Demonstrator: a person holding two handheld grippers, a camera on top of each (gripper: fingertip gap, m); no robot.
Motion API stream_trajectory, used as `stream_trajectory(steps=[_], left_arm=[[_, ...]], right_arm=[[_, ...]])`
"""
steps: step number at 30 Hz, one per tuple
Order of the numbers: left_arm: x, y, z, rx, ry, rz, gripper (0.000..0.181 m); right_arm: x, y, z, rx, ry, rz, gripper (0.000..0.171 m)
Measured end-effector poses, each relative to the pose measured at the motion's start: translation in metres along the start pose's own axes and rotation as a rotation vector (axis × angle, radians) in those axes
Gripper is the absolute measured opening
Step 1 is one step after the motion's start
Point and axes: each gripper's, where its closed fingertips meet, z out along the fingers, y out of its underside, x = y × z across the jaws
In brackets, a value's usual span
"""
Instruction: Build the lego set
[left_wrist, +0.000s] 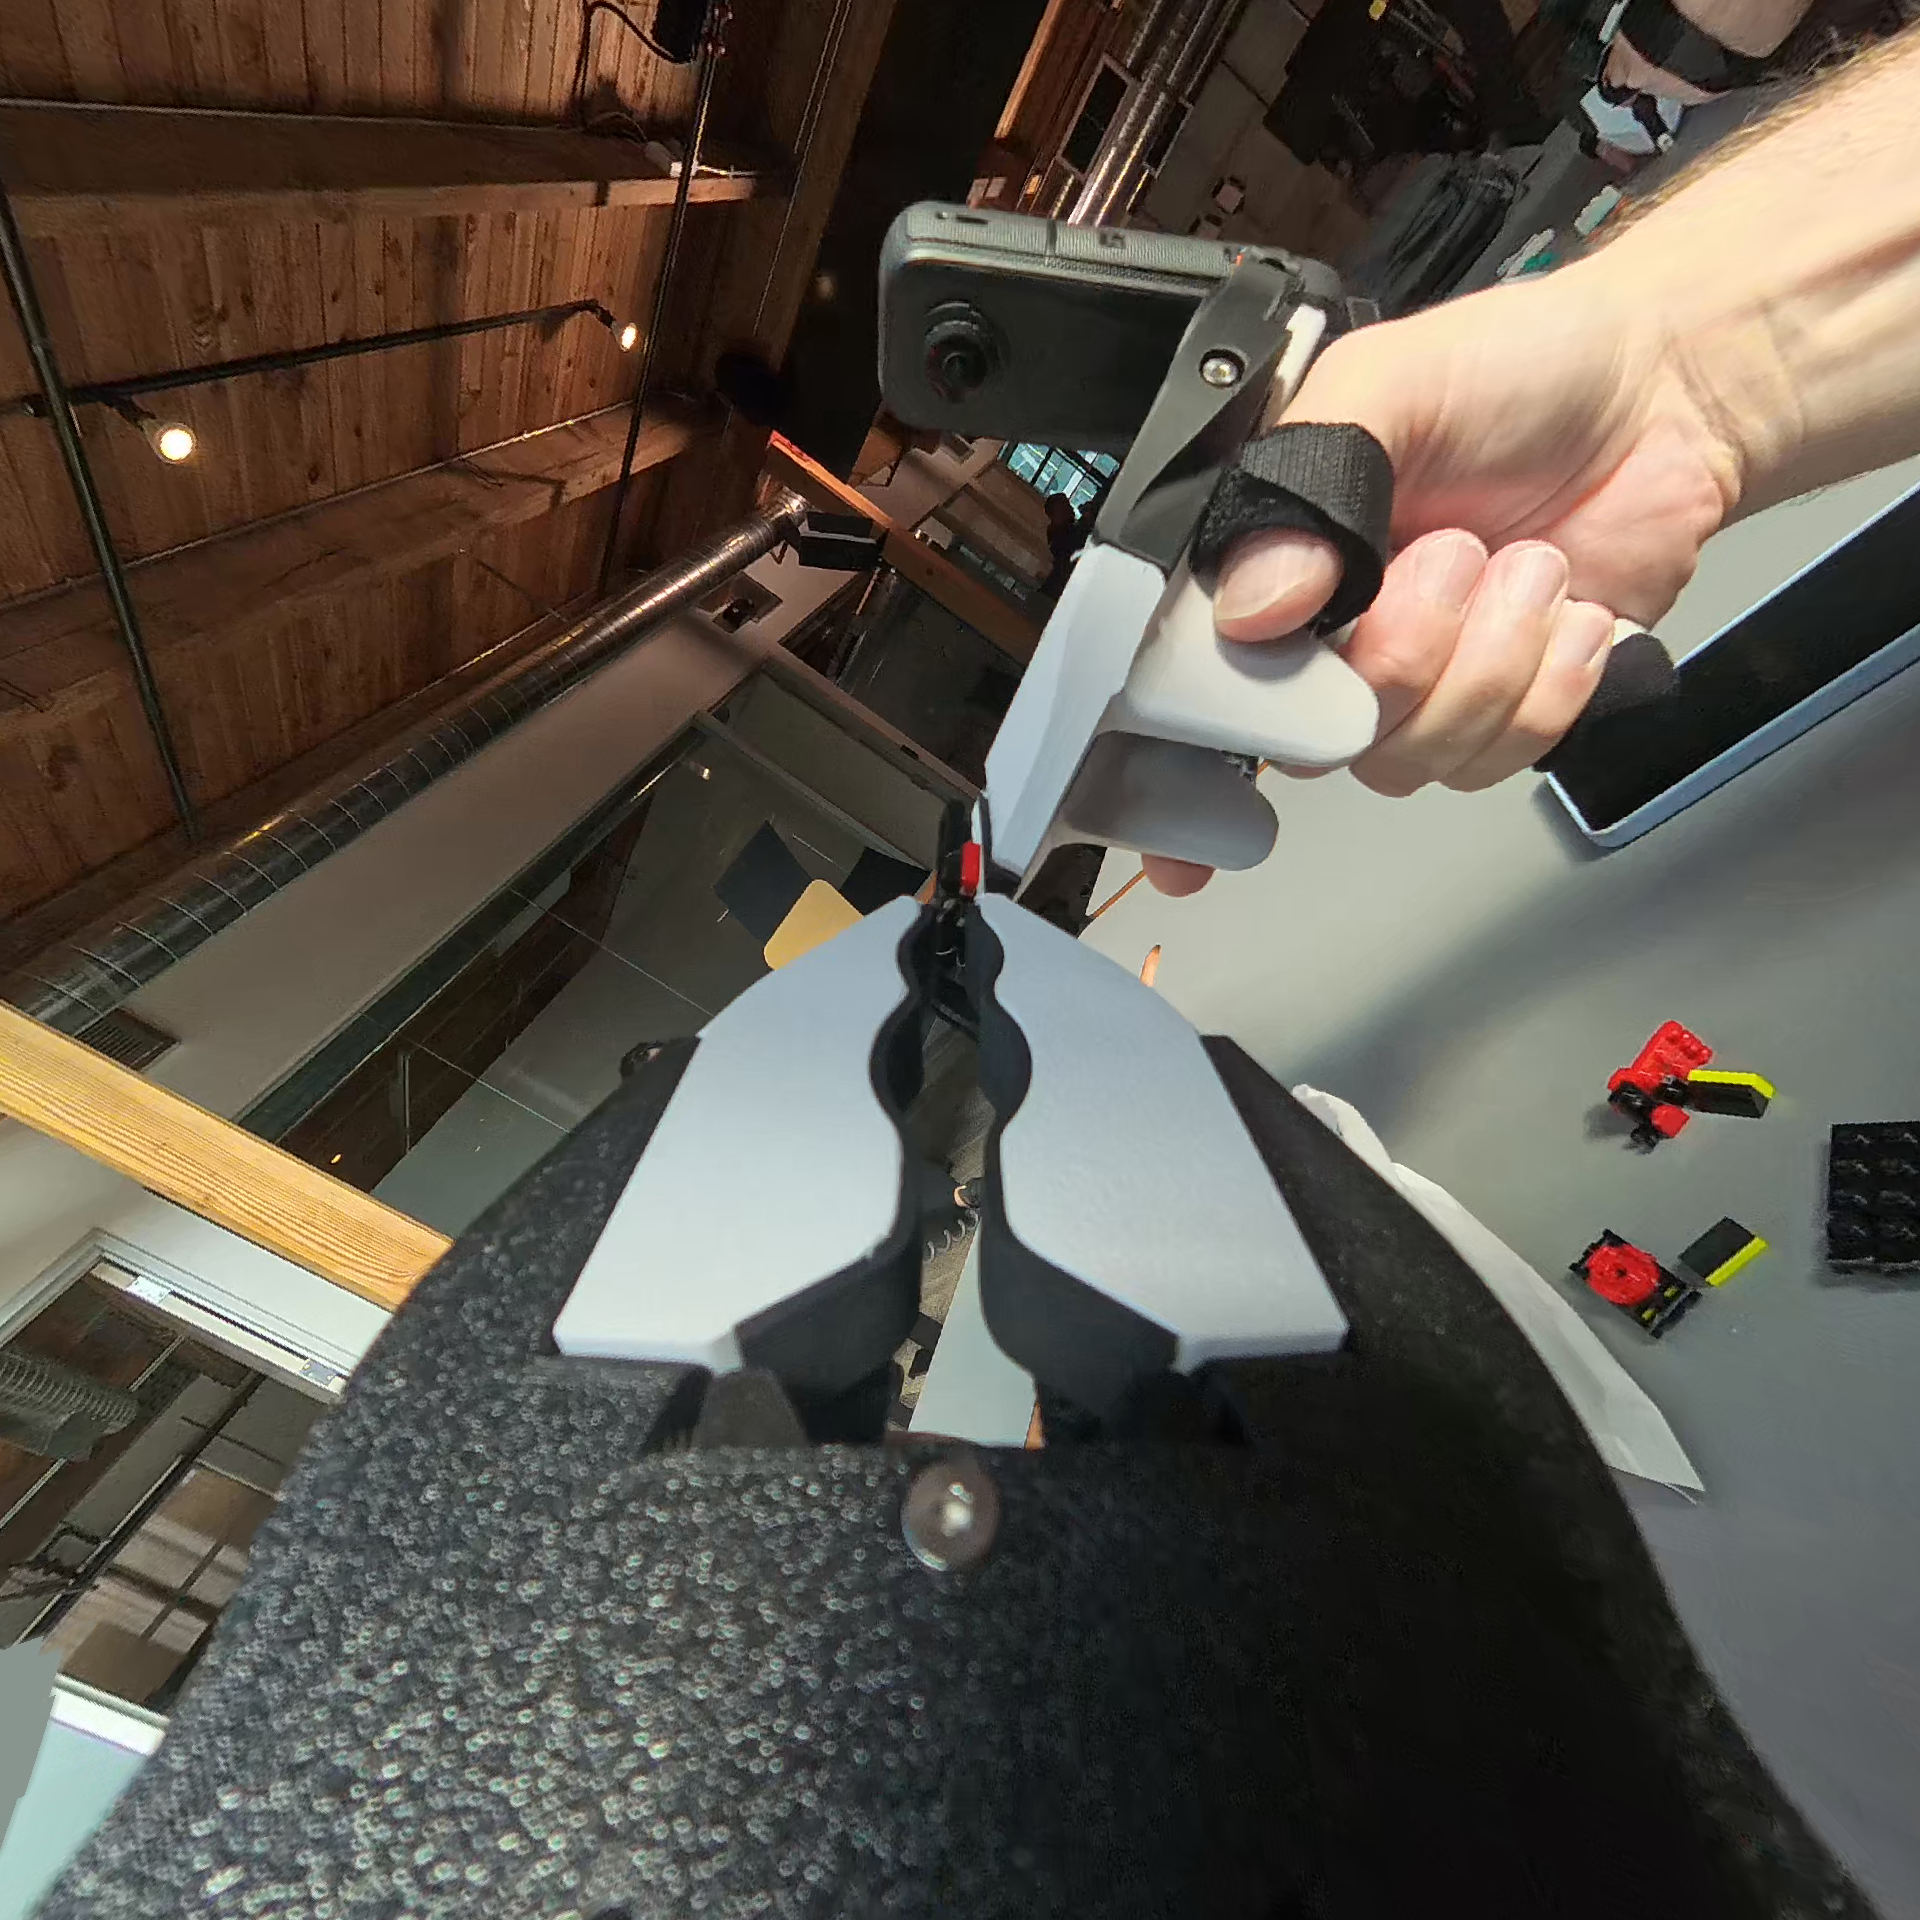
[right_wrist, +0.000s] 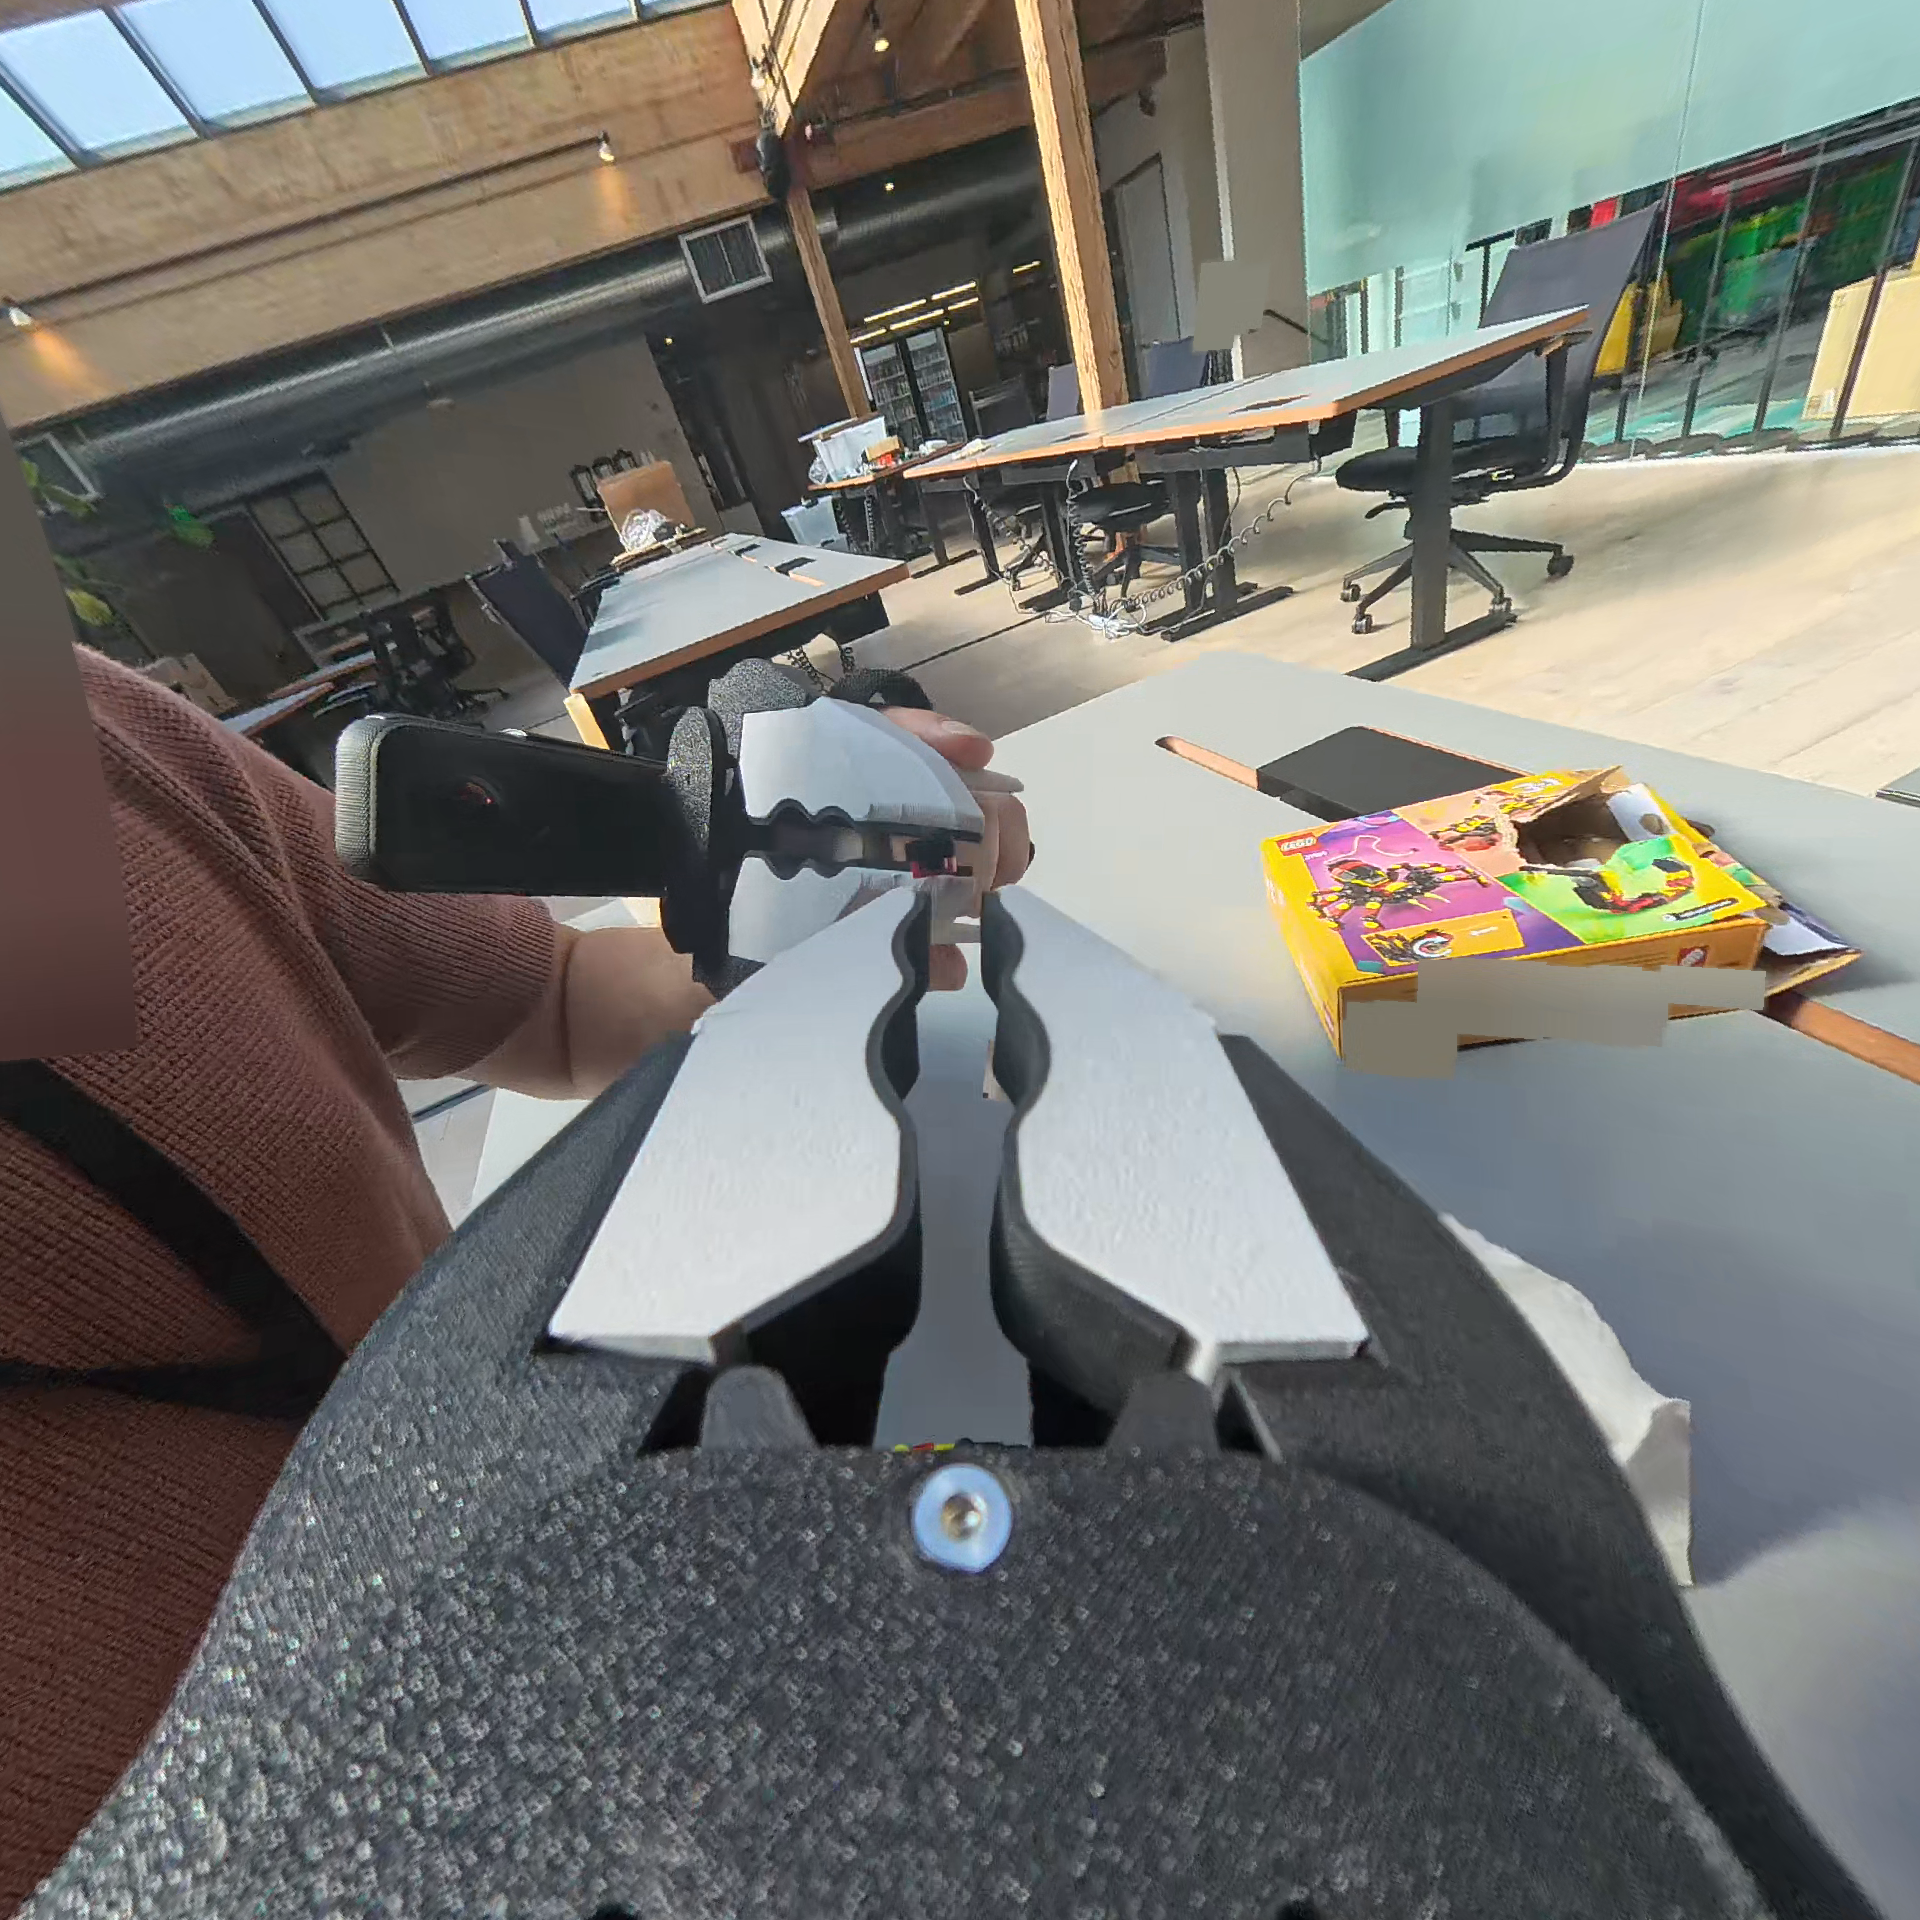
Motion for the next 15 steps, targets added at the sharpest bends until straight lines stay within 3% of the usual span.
stream_trajectory(steps=[15], left_arm=[[0.0027,0.0009,0.0004,-0.012,0.034,-0.007,0.004]], right_arm=[[-0.0026,-0.0004,0.004,-0.008,0.012,-0.06,0.006]])
